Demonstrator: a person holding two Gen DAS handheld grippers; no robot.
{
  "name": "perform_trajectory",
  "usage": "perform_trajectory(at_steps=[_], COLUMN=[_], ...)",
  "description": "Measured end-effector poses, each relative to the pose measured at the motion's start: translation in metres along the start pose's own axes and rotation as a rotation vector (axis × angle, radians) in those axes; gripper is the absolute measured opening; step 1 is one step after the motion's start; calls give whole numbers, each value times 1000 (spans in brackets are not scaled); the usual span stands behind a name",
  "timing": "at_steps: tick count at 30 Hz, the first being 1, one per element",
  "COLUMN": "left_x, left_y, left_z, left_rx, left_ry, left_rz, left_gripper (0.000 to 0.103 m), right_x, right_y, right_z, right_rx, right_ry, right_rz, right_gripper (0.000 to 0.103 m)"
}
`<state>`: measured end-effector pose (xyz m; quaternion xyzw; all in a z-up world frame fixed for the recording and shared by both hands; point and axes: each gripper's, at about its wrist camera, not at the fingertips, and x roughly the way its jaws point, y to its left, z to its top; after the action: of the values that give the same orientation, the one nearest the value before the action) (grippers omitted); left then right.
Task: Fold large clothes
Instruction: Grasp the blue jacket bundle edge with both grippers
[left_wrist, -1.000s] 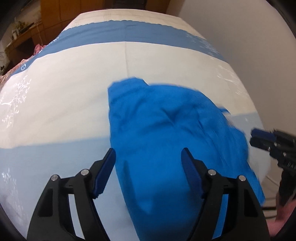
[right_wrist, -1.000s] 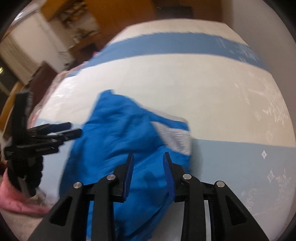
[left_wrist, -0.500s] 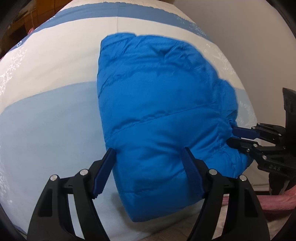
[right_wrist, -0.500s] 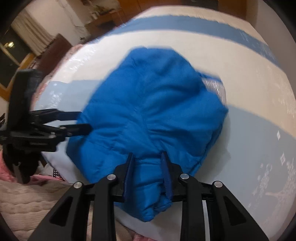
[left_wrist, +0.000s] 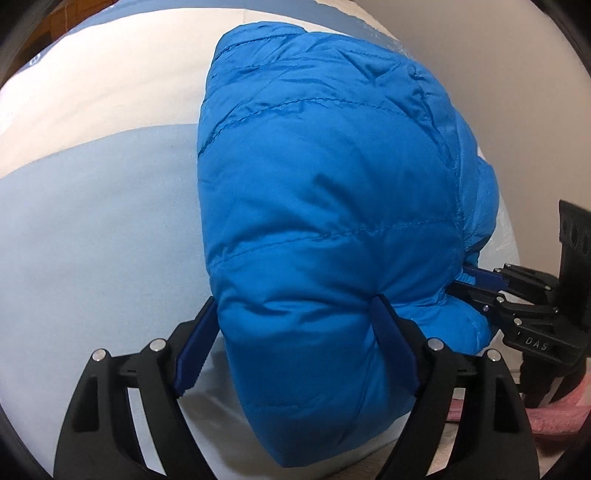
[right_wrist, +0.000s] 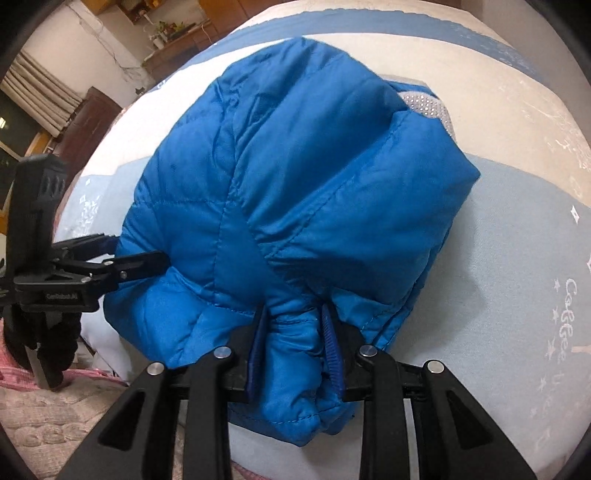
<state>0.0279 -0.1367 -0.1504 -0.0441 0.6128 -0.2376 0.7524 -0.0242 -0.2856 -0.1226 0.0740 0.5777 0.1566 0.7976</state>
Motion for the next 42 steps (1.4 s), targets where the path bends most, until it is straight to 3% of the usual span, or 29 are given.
perform_trajectory(at_steps=[4,8,13,16,18,21,27,42], left_x=[-13,-31,-53,-61,-67,-73,-66,-36], left_y=[2,-9,-20,-18,-14,-9,-3,17], left_z=[2,3,4,9,12,19,23,44], left_rx=[-35,25,75,84,83,80,72,59], left_ry=[2,-41,-106,-124,-135,-142,-126,-61], left_rz=[-26,34,78,91,94,96,90,25], left_gripper=[78,76,78,81,82,83,84,87], right_x=[-15,-31,-60,-75,-81,-80,-57,-4], right_y=[4,7,1,-10,-19,-39,-67,-92], right_z=[-5,-6,-8,-6,-4,1,7,12], right_rx=[19,11,41,67,85,155,252,274], right_ry=[-33,-64,-115,-156,-174,-181,-163,-97], right_rz=[11,11,59,49,36,90,213,353], right_gripper=[31,34,53,75,77,84,87,95])
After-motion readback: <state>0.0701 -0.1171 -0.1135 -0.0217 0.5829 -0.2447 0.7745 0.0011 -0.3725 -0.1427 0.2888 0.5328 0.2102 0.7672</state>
